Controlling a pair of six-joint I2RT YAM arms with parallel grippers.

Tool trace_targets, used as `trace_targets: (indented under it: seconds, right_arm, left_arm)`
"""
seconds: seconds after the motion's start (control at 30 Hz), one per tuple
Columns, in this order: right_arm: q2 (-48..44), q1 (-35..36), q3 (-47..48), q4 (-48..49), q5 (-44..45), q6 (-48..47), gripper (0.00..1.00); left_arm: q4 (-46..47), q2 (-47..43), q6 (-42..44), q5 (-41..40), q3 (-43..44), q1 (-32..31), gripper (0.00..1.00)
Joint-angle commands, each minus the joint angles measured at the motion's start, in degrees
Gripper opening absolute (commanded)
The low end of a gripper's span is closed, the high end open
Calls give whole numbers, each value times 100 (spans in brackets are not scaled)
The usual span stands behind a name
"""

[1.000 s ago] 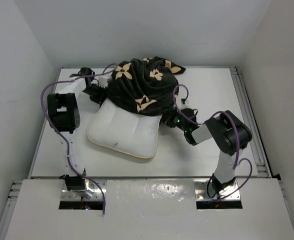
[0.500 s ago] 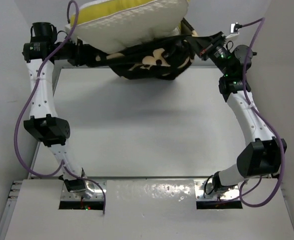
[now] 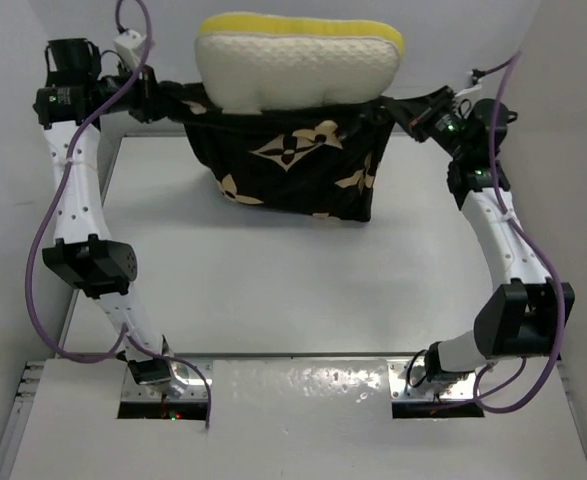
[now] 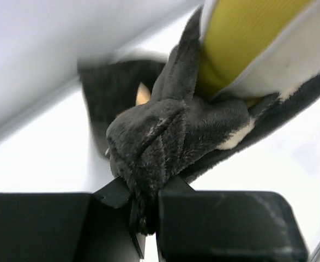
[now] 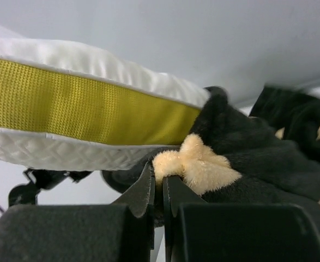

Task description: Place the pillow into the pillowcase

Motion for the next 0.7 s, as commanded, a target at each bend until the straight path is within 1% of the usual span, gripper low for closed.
trace_targets:
  seconds: [0.0, 0.03, 0.07, 0.1, 0.13, 0.2, 0.27, 0.3, 0.33, 0.37, 0.4, 0.43, 0.47, 0.5, 0.53, 0.57, 0.6, 0.63, 0.67]
  right_arm:
    - [-719, -590, 675, 796, 390, -247, 0]
    - [-640, -592, 678, 796, 372, -248, 0]
    - [-404, -644, 1183, 796, 250, -230, 0]
    - [-280, -653, 1597, 804, 180, -160, 0]
    - [-175, -636, 1714, 805, 101, -108, 0]
    - [116, -583, 1654, 858, -268, 25, 0]
    - [431, -600, 1749, 604, -470, 51, 0]
    - [555, -653, 1968, 594, -541, 121, 0]
    - [660, -714, 2318, 628, -585, 191, 0]
    - [896, -776, 3366, 403, -568, -8, 0]
    - [1021, -785, 4020, 17, -507, -324, 0]
    - [1161, -794, 4697, -404, -402, -657, 0]
    - [1241, -785, 5434, -800, -349, -1104, 0]
    - [1155, -802, 5389, -752, -340, -1118, 0]
    - [954, -837, 5032, -568, -374, -935, 0]
    - [682, -812, 3689, -44, -383, -872, 0]
    - [157, -750, 2970, 161, -305, -872, 0]
    - [-5, -672, 2319, 206, -235, -941, 0]
    - [-41, -592, 1634, -19, -199, -1020, 0]
  left_arm:
    - [1530, -642, -1175, 275, 665, 443, 0]
    - [1959, -616, -1448, 336, 735, 505, 0]
    - [2206, -563, -1964, 546, 788, 575, 0]
    - [2383, -563, -2126, 635, 763, 620, 0]
    - [2480, -554, -2171, 688, 719, 594, 0]
    - [2350, -668, -1953, 557, 133, 401, 0]
    - [2341, -704, -1698, 110, -526, 217, 0]
    - [2315, -625, -1705, 39, -408, 224, 0]
    - [2262, -355, -1810, -6, 464, 303, 0]
    - [2279, -221, -1941, 3, 960, 364, 0]
    - [2775, -168, -2108, 29, 1304, 478, 0]
    - [3146, -402, -2492, 38, 1229, 671, 0]
    - [3584, -552, -2592, 73, 1080, 734, 0]
    - [3789, -589, -2811, 108, 1079, 786, 0]
    - [3678, -572, -2839, 265, 1062, 717, 0]
    - [3494, -598, -2770, 388, 853, 664, 0]
    - [3205, -659, -2682, 398, 450, 560, 0]
    - [3124, -825, -2307, 233, -467, 367, 0]
    - [2975, -835, -2225, 22, -772, 304, 0]
